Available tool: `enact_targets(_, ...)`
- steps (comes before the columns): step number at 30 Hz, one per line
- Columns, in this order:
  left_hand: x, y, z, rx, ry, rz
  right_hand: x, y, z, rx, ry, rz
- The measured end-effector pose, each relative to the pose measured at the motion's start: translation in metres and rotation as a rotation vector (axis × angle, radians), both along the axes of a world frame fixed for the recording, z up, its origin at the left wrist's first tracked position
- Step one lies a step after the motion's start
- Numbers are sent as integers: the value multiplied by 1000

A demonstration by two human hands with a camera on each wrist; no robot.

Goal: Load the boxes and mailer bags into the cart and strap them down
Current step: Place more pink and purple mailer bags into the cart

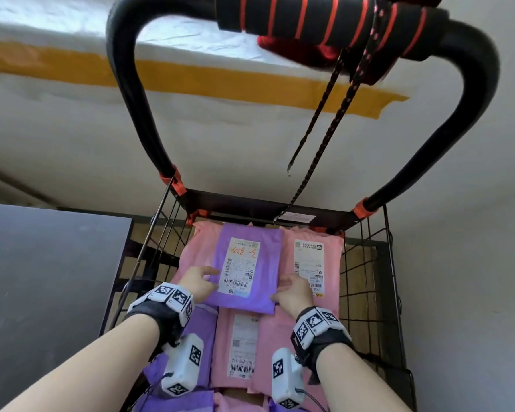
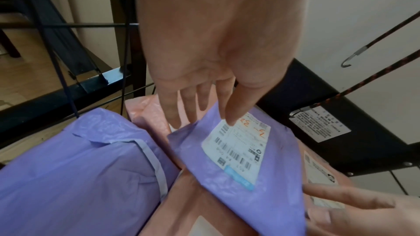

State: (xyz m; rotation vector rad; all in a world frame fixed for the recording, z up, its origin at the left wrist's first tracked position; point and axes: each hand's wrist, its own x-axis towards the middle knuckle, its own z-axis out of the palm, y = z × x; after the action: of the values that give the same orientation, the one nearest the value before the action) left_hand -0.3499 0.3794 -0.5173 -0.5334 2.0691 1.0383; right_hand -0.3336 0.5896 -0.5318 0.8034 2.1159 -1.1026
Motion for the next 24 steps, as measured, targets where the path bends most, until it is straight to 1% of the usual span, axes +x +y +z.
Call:
enact_targets(3,6,6,6,-19,5,-47,5,-7,1,-10,-21,36)
enact_targets(6,14,10,-6,-3,0,-53,8,-15,-9,27,-3,70)
enact_targets(9,25,5,-17,-32,-9,-72,11,-20,-15,75,19,88)
enact_targets(11,33,0,-20,-55,-3,-88,17,-19,-8,93,18,106)
enact_targets(13,39,-3,-15,-66,-3,-89,24,-16,9,133,4,151)
enact_targets(16,45,-3,11,-98,23,-127,36,-11,44,186,-19,238)
enact_targets(19,56,0,54,-153,77,-247,52,-11,85,277,-19,335)
enact_targets(24,91,-2,135,-233,217,-358,87,-23,151,329,93,421)
